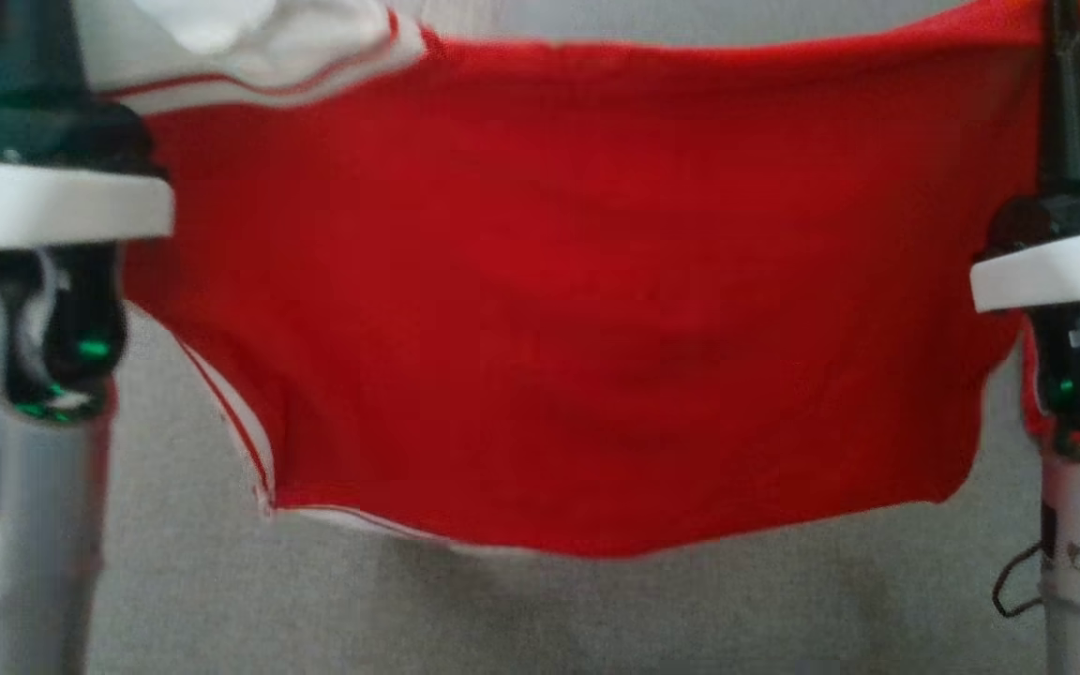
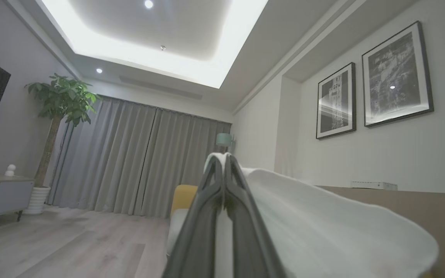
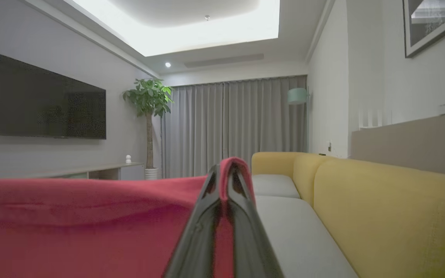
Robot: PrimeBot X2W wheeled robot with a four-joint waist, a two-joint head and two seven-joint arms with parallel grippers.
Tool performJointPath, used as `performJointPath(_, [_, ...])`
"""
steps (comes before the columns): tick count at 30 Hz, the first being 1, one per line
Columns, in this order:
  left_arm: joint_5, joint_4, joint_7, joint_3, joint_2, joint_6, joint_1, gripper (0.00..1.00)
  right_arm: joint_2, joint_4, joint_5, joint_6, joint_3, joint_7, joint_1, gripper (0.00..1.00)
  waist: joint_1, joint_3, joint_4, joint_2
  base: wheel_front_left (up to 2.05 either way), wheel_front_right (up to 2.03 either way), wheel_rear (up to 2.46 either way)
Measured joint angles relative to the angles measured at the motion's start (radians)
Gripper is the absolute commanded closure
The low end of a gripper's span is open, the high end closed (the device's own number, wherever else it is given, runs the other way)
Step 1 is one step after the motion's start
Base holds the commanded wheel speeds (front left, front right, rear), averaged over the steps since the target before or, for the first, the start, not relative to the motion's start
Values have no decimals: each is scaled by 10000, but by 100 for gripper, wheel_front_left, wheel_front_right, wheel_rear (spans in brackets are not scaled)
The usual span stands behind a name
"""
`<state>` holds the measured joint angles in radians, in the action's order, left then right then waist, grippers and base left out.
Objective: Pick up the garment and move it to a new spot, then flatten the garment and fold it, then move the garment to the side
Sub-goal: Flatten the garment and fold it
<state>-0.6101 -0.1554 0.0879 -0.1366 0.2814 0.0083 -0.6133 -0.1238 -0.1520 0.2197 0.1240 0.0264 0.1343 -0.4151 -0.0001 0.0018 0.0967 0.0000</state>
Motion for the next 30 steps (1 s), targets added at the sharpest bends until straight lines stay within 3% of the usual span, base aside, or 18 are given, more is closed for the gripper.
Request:
performJointPath(5, [-203, 1432, 109, 382, 533, -364, -1045, 100, 17, 500, -385, 0, -360, 426, -951, 100, 2, 889, -129, 0, 0, 0, 0])
performJointPath(11, [-90, 4266, -12, 349, 989, -955, -3968, 100, 23, 3047, -767, 0, -917, 449, -4379, 100, 6, 2333, -272, 0, 0, 0, 0])
performJointPath(14, [236, 5710, -382, 234, 1248, -1087, -5687, 100, 121, 4736, -1185, 0, -1022, -219, -6350, 100, 7, 3065, -359, -1, 0, 0, 0])
performJointPath(15, [451, 6606, -809, 163, 1296, -1147, -6814, 100, 247, 5848, -1469, 0, -876, -851, -7562, 100, 8, 3502, -422, -1, 0, 0, 0])
performJointPath(19, [466, 8027, -1896, 318, 1179, -1227, -8842, 100, 439, 7731, -2161, 0, -355, -2130, -9356, 100, 7, 4200, -522, -1, 0, 0, 0])
performJointPath(23, [583, 9114, -2569, 10, 930, -1323, -9606, 100, 476, 9344, -2562, 0, -209, -2920, -9734, 100, 4, 4512, -485, -1, 0, 0, 0])
performJointPath(30, [608, 10192, -3014, -1350, 579, -1333, -8395, 100, 483, 11407, -2865, 0, -267, -3283, -9027, 100, 0, 4466, -301, 0, 0, 0, 0])
